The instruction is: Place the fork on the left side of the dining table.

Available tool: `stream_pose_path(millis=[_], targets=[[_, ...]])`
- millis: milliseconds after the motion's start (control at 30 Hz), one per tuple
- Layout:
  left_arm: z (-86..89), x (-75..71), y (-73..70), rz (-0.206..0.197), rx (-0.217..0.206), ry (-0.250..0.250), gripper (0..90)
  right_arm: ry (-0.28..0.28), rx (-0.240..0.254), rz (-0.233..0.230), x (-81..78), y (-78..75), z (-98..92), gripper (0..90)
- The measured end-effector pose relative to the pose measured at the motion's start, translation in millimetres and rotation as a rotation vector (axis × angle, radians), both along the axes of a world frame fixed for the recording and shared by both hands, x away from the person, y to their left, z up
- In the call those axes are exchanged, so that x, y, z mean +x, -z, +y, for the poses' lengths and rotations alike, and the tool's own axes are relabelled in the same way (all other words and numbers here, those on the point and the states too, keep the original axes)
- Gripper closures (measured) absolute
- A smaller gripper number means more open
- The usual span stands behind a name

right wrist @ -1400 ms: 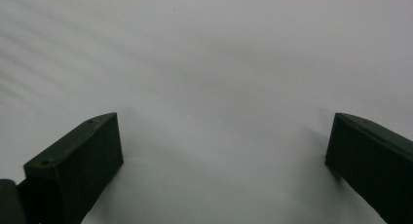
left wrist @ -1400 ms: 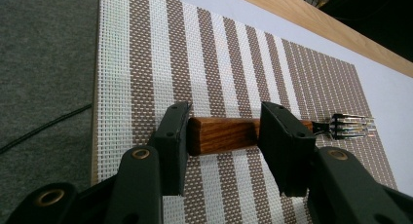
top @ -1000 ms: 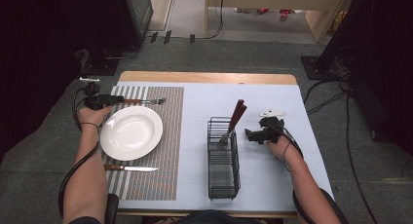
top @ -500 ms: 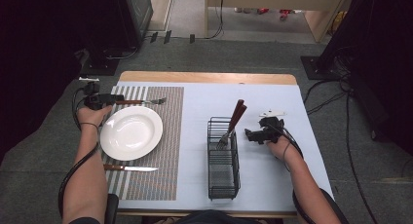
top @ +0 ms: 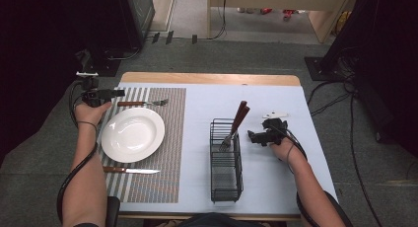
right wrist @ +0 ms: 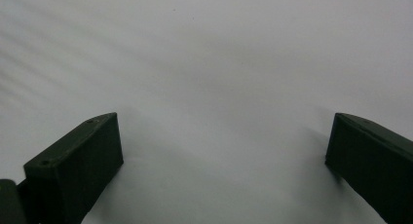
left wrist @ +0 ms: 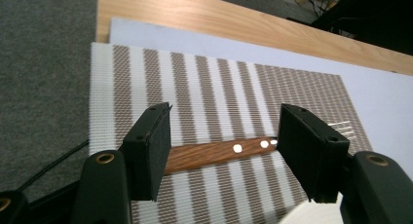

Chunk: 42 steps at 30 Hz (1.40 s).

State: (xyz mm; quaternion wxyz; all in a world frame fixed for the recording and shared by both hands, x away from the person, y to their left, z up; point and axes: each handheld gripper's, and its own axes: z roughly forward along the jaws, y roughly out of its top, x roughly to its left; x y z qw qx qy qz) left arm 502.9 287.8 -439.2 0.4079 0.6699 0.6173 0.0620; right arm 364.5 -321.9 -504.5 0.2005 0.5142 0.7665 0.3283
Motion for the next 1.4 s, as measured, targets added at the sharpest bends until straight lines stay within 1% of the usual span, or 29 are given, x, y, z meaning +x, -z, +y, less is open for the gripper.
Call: stream_pose_path(millis=[100, 200, 400, 467, 500, 533, 600, 667, 767, 800, 900, 967, 1000, 1033, 1067, 1133, 1233, 1267, 1300, 1333, 1400], targets=[[-6.0, -2.3, -4.8, -0.004, 0.003, 0.012, 37.9, 0.000, 0.000, 0.000, 0.0, 0.0, 0.0, 0.0], [-12.1, -6.1, -7.8, 0.001, -0.002, 0.021, 37.4, 0.000, 0.000, 0.001, 0.0, -0.1, 0.0, 0.0], [-27.7, -11.1, -12.7, -0.002, 0.013, 0.054, 36.7, 0.000, 0.000, 0.001, 0.0, -0.1, 0.0, 0.0], [-34.7, -12.3, -14.2, -0.003, 0.022, 0.069, 36.6, 0.000, 0.000, 0.001, 0.0, -0.1, 0.0, 0.0], [-42.6, -14.8, -15.2, -0.004, 0.042, 0.081, 36.5, 0.000, 0.000, 0.001, 0.0, -0.1, 0.0, 0.0], [-42.6, -14.8, -15.2, -0.004, 0.042, 0.081, 36.5, 0.000, 0.000, 0.001, 0.0, -0.1, 0.0, 0.0], [-50.5, -17.1, -15.1, -0.002, 0.044, 0.099, 36.5, 0.000, 0.000, 0.002, 0.0, -0.1, 0.1, 0.0], [-58.2, -19.1, -15.3, -0.005, 0.064, 0.112, 36.5, 0.001, 0.000, 0.002, 0.0, -0.1, 0.1, 0.0], [-68.3, -21.6, -17.2, -0.011, 0.068, 0.133, 36.1, 0.000, -0.001, 0.002, 0.0, -0.2, 0.0, 0.0], [-74.1, -22.9, -18.8, -0.017, 0.062, 0.145, 35.4, 0.001, 0.000, 0.002, -0.1, -0.2, 0.1, 0.0], [-79.5, -24.9, -20.6, -0.022, 0.064, 0.152, 34.9, 0.000, 0.000, 0.002, 0.0, -0.1, 0.1, 0.0], [-87.6, -28.6, -22.8, -0.027, 0.064, 0.171, 34.8, 0.001, 0.000, 0.002, -0.1, -0.1, 0.1, 0.0], [-87.6, -28.6, -22.8, -0.027, 0.064, 0.171, 34.8, 0.001, 0.000, 0.002, -0.1, -0.1, 0.1, 0.0], [-93.5, -30.9, -23.9, -0.028, 0.067, 0.186, 34.7, 0.000, -0.001, 0.001, 0.0, -0.1, 0.1, 0.0], [-93.5, -30.9, -23.9, -0.028, 0.067, 0.186, 34.7, 0.000, -0.001, 0.001, 0.0, -0.1, 0.1, 0.0], [-100.0, -33.1, -24.6, -0.031, 0.068, 0.200, 34.6, 0.001, 0.000, 0.002, -0.1, -0.1, 0.2, 0.0], [-109.9, -36.0, -25.5, -0.042, 0.070, 0.222, 34.5, 0.001, 0.000, 0.002, -0.1, -0.2, 0.2, 0.0], [-116.9, -37.9, -25.9, -0.051, 0.072, 0.240, 34.4, 0.000, -0.002, 0.001, -0.1, -0.2, 0.0, 0.0], [-121.7, -39.2, -26.3, -0.055, 0.072, 0.247, 34.3, 0.000, -0.002, 0.001, -0.1, -0.2, 0.0, 0.0], [-121.7, -39.2, -26.3, -0.055, 0.072, 0.247, 34.3, 0.000, -0.002, 0.002, -0.1, -0.2, 0.0, 0.0], [-127.9, -41.0, -26.9, -0.062, 0.070, 0.260, 33.6, 0.000, -0.002, 0.002, -0.1, -0.2, 0.0, 0.0]])
